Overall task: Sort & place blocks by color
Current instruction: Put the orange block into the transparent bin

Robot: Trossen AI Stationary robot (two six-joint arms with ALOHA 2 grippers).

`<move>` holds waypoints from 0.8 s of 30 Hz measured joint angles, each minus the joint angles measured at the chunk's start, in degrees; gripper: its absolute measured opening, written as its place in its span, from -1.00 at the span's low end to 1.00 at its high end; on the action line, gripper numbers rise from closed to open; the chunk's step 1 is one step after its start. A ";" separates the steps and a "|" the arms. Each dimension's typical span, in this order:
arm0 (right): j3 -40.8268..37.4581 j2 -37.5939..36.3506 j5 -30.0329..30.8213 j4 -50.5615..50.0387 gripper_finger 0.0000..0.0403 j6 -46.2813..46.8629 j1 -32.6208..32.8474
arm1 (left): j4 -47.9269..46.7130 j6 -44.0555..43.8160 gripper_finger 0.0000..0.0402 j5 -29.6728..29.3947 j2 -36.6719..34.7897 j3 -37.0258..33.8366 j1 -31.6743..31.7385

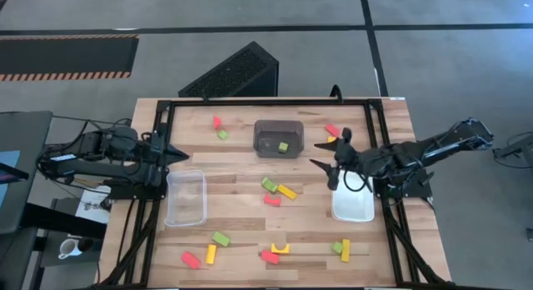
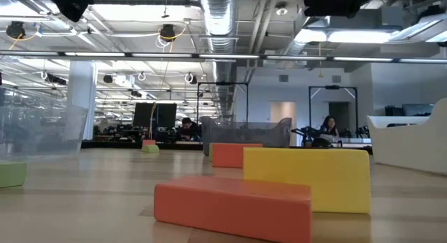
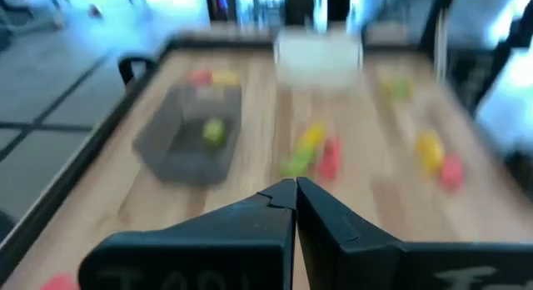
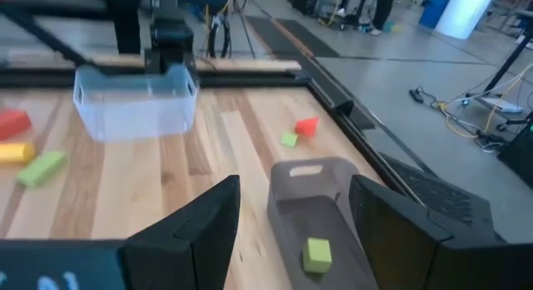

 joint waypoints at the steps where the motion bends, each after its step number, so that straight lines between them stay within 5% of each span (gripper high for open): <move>1: -0.02 0.10 -0.16 -0.18 0.23 -0.41 0.00 | 3.65 -1.69 -1.00 -0.43 0.38 -0.30 0.00; 12: -2.60 -3.72 -9.92 3.34 0.23 -2.30 0.74 | 29.20 -12.80 -1.00 -9.98 7.03 -2.44 0.02; 19: -11.97 -12.71 -10.02 14.48 0.23 -0.05 -0.40 | 46.36 -11.82 -1.00 6.97 17.41 -2.41 -0.02; 24: -13.61 -17.53 -9.97 14.83 0.23 2.38 -1.18 | 50.14 -11.71 -1.00 1.68 23.87 -1.92 0.03</move>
